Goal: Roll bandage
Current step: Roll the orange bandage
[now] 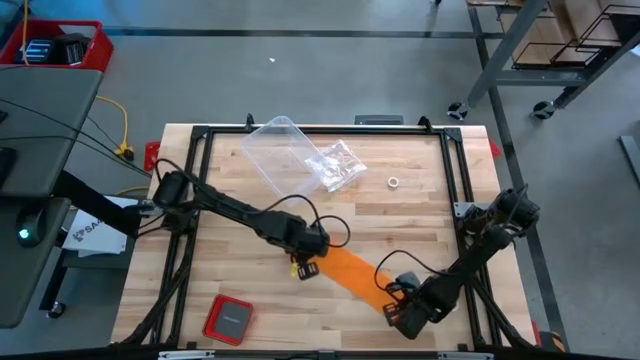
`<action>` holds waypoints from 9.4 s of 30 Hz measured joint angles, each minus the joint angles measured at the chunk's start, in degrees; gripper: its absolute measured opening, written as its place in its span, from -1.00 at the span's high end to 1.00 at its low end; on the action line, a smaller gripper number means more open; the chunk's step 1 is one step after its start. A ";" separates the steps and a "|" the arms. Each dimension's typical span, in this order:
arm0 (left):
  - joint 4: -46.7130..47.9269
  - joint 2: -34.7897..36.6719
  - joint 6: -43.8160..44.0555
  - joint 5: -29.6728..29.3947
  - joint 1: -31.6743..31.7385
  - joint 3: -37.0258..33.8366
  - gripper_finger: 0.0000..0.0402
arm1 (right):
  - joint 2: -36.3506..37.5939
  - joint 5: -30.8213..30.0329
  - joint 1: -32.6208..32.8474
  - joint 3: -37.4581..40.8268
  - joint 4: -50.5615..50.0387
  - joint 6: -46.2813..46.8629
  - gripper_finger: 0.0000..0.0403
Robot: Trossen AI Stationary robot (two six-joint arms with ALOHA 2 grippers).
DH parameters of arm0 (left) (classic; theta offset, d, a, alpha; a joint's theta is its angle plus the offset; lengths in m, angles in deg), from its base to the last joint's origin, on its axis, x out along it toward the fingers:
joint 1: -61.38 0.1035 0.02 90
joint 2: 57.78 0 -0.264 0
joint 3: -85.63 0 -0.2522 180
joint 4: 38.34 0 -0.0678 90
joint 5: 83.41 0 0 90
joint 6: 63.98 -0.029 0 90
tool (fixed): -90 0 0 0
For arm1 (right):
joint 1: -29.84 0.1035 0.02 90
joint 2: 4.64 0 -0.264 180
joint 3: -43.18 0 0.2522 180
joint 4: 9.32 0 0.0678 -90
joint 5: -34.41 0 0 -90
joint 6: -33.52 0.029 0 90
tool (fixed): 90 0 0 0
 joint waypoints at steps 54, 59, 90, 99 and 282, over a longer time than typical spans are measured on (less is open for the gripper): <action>4.45 6.84 -0.26 0.06 6.95 -4.96 1.00 | -0.11 8.98 8.27 0.04 -10.78 1.70 1.00; 5.02 7.90 -0.58 -1.47 6.93 -4.94 1.00 | 0.22 1.97 6.32 0.04 -3.59 2.53 1.00; 3.60 10.01 -4.66 -2.71 8.29 -4.85 1.00 | -9.63 -24.56 -28.80 0.04 44.05 -28.51 1.00; 4.63 10.01 -4.96 -2.19 8.28 -4.85 1.00 | -9.90 -18.50 -25.71 -0.22 33.96 -23.47 1.00; -1.28 6.21 -7.92 -13.69 7.31 -8.90 1.00 | -3.34 1.01 2.83 0.02 4.91 2.53 1.00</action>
